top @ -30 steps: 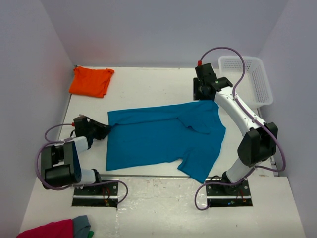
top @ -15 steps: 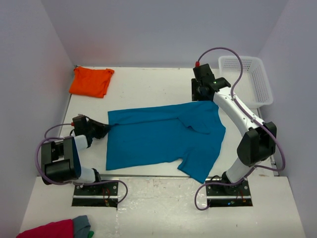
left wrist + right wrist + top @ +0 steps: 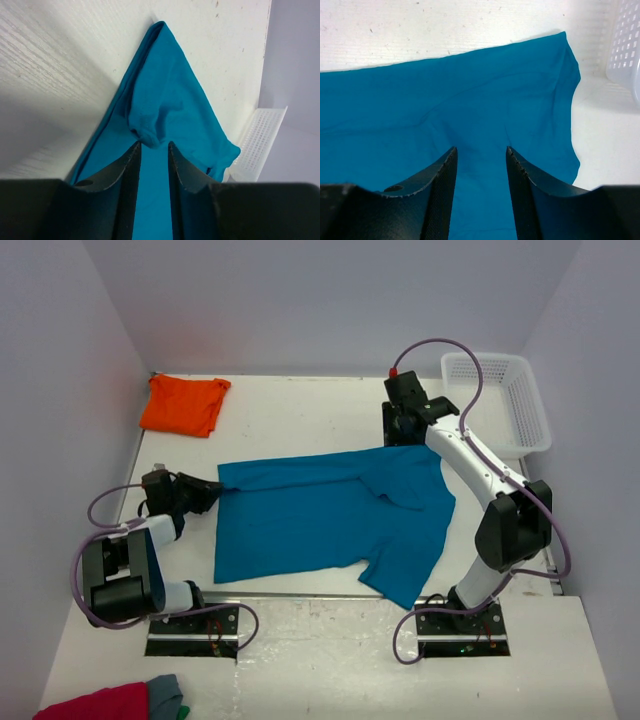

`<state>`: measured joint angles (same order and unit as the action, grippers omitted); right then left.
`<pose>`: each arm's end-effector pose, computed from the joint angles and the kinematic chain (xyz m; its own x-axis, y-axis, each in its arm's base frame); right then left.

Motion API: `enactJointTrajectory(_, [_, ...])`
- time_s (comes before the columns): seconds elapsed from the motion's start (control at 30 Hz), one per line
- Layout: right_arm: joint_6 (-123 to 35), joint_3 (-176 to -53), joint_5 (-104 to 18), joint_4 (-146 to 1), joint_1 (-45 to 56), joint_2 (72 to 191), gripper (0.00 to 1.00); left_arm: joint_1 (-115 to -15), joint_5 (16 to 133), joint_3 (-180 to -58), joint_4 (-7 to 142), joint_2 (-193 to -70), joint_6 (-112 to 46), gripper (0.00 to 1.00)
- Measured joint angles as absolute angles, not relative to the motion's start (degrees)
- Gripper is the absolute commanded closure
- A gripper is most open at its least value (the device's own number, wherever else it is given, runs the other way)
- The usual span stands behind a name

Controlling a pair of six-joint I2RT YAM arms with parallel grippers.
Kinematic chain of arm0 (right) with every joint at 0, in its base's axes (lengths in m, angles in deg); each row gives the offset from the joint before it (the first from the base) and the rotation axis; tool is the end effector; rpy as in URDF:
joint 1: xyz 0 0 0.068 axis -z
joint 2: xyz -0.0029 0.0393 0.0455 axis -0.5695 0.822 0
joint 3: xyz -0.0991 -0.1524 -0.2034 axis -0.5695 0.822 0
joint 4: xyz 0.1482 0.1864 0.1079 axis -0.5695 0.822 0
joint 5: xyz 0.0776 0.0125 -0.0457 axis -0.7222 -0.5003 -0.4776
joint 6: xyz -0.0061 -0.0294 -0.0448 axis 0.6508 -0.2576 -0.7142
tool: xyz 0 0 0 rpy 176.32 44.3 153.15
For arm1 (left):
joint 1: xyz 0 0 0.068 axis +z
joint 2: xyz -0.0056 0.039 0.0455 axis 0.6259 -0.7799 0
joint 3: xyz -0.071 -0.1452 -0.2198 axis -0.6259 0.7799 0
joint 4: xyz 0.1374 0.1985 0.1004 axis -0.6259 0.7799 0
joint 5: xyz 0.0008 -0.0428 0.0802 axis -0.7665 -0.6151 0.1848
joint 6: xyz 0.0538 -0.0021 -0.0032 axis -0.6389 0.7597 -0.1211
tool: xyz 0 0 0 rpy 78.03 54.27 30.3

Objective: Fold and stack the t-shirts
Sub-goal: Fold the flattened tshirt in 1/3 of the way

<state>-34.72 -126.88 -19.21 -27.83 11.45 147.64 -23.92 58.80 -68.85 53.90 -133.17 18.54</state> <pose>0.3417 0.1360 0.3075 -0.7809 -0.0477 -0.6229 -0.0130 0.9981 -0.0602 0.2294 0.0457 0.1387 -0.3442 -0.9299 -0.1295 -0.5050 0.2997 -0.8094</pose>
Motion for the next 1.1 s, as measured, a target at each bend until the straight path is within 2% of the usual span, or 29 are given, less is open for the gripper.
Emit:
enactJointTrajectory(0.33, [-34.7,-126.9,-19.1,-27.8,11.4,147.6,0.55,-23.8,58.6,-68.8,52.5,-136.0,19.4,0.72])
enactJointTrajectory(0.43, [-34.7,-126.9,-19.0,-27.9,11.4,147.6,0.55,-23.8,58.6,-68.8,52.1,-136.6,19.4,0.78])
enactJointTrajectory(0.47, [-34.7,-126.9,-19.0,-27.9,11.4,147.6,0.55,-23.8,58.6,-68.8,51.9,-136.8,19.4,0.90])
enactJointTrajectory(0.5, [-34.7,-126.9,-19.0,-27.9,11.4,147.6,0.55,-23.7,58.6,-68.8,51.8,-137.0,19.6,0.97])
enactJointTrajectory(0.53, [-34.7,-126.9,-19.0,-27.9,11.4,147.6,0.55,-23.7,58.6,-68.8,51.7,-137.1,19.7,1.00])
enactJointTrajectory(1.1, [-34.7,-126.9,-19.0,-27.9,11.0,147.6,0.55,-23.5,65.4,-75.7,65.3,-135.1,9.7,1.00])
